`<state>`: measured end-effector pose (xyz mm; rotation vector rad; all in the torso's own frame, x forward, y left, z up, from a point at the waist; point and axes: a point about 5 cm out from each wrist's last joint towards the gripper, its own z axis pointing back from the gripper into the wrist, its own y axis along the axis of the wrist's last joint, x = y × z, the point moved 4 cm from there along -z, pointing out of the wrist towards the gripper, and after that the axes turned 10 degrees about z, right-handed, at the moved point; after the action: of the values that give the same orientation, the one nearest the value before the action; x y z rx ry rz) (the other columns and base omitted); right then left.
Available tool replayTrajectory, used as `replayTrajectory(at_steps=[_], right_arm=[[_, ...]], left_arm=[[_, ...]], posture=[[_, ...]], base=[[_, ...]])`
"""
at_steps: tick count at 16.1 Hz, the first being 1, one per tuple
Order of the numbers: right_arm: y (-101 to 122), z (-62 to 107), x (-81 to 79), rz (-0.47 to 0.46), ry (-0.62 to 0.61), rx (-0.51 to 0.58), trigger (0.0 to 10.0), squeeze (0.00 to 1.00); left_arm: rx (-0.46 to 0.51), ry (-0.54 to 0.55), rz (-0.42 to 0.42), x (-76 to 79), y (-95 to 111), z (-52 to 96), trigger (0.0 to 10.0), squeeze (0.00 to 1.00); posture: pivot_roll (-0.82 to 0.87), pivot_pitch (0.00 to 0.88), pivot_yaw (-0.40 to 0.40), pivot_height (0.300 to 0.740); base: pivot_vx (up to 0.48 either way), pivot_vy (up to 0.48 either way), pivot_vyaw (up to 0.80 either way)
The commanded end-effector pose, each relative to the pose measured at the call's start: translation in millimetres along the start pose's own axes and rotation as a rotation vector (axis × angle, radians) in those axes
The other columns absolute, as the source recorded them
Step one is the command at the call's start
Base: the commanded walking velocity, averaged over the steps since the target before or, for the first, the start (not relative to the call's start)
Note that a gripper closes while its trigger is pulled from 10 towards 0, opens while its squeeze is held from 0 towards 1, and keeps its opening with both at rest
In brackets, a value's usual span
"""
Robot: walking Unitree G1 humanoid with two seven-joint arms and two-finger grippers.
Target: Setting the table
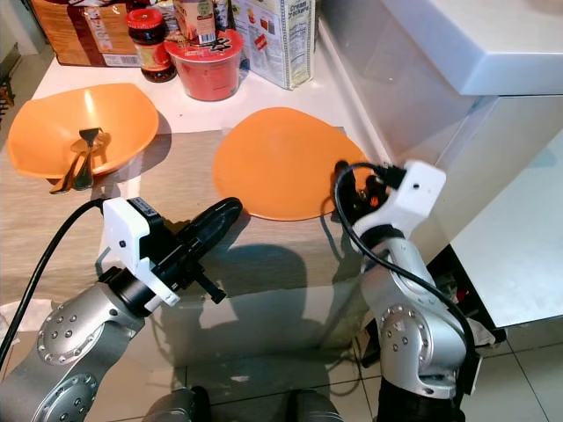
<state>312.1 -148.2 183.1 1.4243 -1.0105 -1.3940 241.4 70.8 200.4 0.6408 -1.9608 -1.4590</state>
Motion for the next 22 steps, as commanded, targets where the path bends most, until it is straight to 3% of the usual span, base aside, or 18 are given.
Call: replayTrajectory(at_steps=[1, 2, 3, 4, 6, 8, 13, 14, 15, 20, 22], right_arm=[[-1.5, -1.0, -2.0, -0.038, 0.014, -0.012, 10.0, 0.0], [-4.8, -3.1, -5.0, -0.061, 0.031, -0.026, 10.0, 0.0], [-21.2, -8.8, -9.5, -0.204, 0.029, -0.103, 10.0, 0.0], [-26.8, -11.6, -8.9, -0.264, 0.007, -0.128, 10.0, 0.0], [-28.9, -16.6, -13.3, -0.311, 0.011, -0.139, 10.0, 0.0], [-33.2, -21.7, -20.6, -0.337, 0.024, -0.175, 10.0, 0.0], [-44.5, -35.7, -25.0, -0.279, -0.006, -0.279, 10.0, 0.0], [-46.9, -39.5, -25.6, -0.263, -0.015, -0.316, 8.3, 0.0], [-42.5, -45.0, -26.6, -0.282, -0.023, -0.322, 0.0, 0.0], [-19.8, -58.2, -44.4, -0.315, 0.026, -0.349, 0.0, 0.0], [-21.9, -58.7, -47.7, -0.326, 0.037, -0.377, 0.0, 0.0]], left_arm=[[-0.003, -0.023, 0.003, 4.0, -0.4, -1.4, 10.0, 0.0], [-0.002, -0.024, 0.003, 4.0, -0.2, -1.8, 10.0, 0.0], [-0.001, -0.023, -0.003, 3.7, 0.0, -2.7, 10.0, 0.0], [-0.001, -0.023, -0.007, 3.3, 0.0, -3.0, 10.0, 0.0], [0.004, -0.015, -0.007, 2.6, 1.2, -2.7, 10.0, 0.0], [0.006, -0.012, -0.008, 2.2, 1.9, -2.4, 10.0, 0.0], [0.004, -0.005, -0.013, 0.8, 2.4, -1.7, 10.0, 0.0], [0.002, -0.005, -0.013, 0.9, 2.2, -1.7, 10.0, 0.0], [0.0, -0.005, -0.015, 1.2, 1.9, -1.5, 10.0, 0.0], [-0.007, -0.003, -0.014, 2.2, 0.8, -0.6, 10.0, 0.0], [-0.008, -0.002, -0.013, 2.9, 0.1, -1.1, 10.0, 0.0]], posture=[[-0.08, 0.157, -0.016, 0.74], [-0.08, 0.156, -0.016, 0.74], [-0.08, 0.151, -0.02, 0.74], [-0.07, 0.151, -0.02, 0.74], [-0.07, 0.15, -0.021, 0.74], [-0.06, 0.149, -0.022, 0.74], [-0.06, 0.148, -0.021, 0.74], [-0.06, 0.146, -0.021, 0.74], [-0.05, 0.142, -0.024, 0.74], [-0.05, 0.138, -0.035, 0.74], [-0.04, 0.136, -0.036, 0.74]], base=[[0.0, 0.0, 0.0], [0.0, 0.0, 0.0], [0.0, 0.0, 0.0], [0.0, 0.0, 0.0], [0.0, 0.0, 0.0], [0.0, 0.0, 0.0], [0.0, 0.0, 0.0], [0.0, 0.0, 0.0], [0.0, 0.0, 0.0], [0.0, 0.0, 0.0], [0.0, 0.0, 0.0]])
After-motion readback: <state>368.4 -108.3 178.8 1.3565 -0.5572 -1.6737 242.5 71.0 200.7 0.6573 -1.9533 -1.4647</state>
